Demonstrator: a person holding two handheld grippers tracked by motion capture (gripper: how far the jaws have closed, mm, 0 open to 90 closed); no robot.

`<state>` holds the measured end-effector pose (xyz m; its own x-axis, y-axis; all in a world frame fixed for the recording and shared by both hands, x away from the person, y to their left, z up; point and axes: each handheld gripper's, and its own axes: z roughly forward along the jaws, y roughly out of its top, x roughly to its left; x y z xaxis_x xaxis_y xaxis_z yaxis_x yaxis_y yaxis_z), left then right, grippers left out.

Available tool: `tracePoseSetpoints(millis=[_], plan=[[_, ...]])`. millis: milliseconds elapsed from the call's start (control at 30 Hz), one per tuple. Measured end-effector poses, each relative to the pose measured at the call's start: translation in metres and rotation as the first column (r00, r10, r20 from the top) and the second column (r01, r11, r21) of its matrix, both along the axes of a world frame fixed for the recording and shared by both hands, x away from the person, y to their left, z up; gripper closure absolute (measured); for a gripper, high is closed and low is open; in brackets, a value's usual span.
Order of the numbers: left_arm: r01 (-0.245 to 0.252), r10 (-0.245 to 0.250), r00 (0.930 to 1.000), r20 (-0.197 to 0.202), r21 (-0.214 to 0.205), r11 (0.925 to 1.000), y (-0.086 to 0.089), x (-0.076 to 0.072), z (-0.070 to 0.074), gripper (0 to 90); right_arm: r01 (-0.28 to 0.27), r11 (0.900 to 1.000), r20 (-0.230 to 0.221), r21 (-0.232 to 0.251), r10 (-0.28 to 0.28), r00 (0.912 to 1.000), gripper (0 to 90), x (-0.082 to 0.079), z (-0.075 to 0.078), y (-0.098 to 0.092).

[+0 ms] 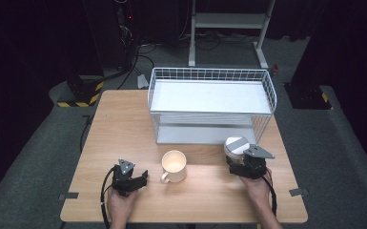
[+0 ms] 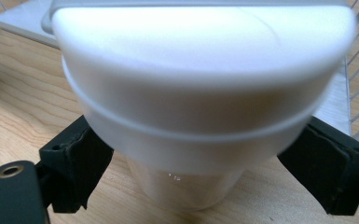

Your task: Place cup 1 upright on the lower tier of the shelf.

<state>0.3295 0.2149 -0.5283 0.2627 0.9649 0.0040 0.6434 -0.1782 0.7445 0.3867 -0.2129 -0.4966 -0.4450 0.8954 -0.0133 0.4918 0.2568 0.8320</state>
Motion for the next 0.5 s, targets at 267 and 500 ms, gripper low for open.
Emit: tracePoseSetpoints(millis=[267,500], plan=[[-0.001,0.001,1.0,0.0,-0.001,1.0,0.0,0.0,0.0,25.5,-0.003,0.9998,-0.011,-0.02,0.003,0.9999,11.0,0.01,0.0,0.008],[0.001,-0.001,1.0,0.0,0.0,1.0,0.0,0.0,0.0,25.4,0.007,1.0,-0.016,0.001,-0.007,0.9998,13.4,0.014,0.0,0.013]])
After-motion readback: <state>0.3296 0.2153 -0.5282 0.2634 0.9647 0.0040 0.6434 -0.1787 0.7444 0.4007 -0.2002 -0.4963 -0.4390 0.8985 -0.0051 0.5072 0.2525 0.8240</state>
